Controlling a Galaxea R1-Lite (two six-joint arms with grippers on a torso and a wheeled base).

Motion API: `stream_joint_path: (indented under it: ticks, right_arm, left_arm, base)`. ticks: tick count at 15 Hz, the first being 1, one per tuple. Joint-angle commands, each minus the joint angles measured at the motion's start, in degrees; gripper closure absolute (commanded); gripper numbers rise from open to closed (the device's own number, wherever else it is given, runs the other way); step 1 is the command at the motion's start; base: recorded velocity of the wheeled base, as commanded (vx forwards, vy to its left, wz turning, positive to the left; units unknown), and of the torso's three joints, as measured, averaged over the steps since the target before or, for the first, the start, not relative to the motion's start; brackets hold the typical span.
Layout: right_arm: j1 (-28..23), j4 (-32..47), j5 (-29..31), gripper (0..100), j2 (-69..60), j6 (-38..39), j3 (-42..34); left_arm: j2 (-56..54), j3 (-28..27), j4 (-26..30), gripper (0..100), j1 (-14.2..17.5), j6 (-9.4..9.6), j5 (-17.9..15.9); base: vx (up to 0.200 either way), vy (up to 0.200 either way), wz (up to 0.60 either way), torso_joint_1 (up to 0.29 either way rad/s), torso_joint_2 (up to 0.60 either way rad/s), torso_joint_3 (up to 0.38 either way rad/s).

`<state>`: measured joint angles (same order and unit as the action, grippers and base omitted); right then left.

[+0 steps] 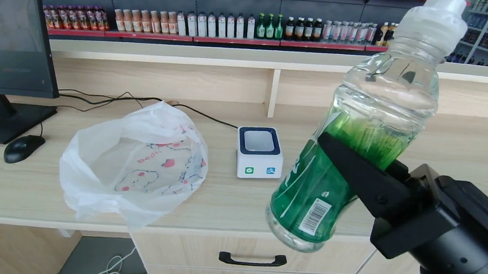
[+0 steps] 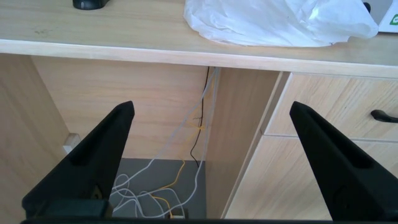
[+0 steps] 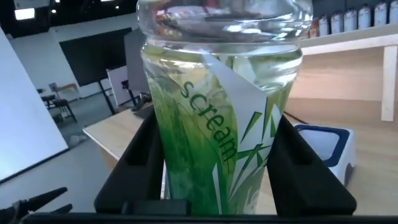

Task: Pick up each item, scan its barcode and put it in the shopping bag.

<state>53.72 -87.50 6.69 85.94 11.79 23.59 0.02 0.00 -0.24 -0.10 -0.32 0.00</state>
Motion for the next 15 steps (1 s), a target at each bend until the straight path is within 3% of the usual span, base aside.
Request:
stream_joint_path:
  ticks: [1,8,15]
  right_arm:
    - [0.07,-0.12,-0.19,100,-0.25,6.14,-0.03]
    - [-0.02,0.14,0.16,100,-1.22,19.50,0.93]
    - [0.07,0.49,1.83,100,4.23,20.12,7.61]
  left_arm:
    - [-0.02,0.00,-0.02,0,0.01,-0.03,0.00]
    - [-0.02,0.00,-0.02,0,0.01,-0.03,0.00]
    - [-0.02,0.00,-0.02,0,0.01,-0.03,0.00]
  base:
    - [0.000,0.000,0.00,0.000,0.00,0.000]
    - [0.000,0.000,0.00,0.000,0.00,0.000]
    - [0.000,0.000,0.00,0.000,0.00,0.000]
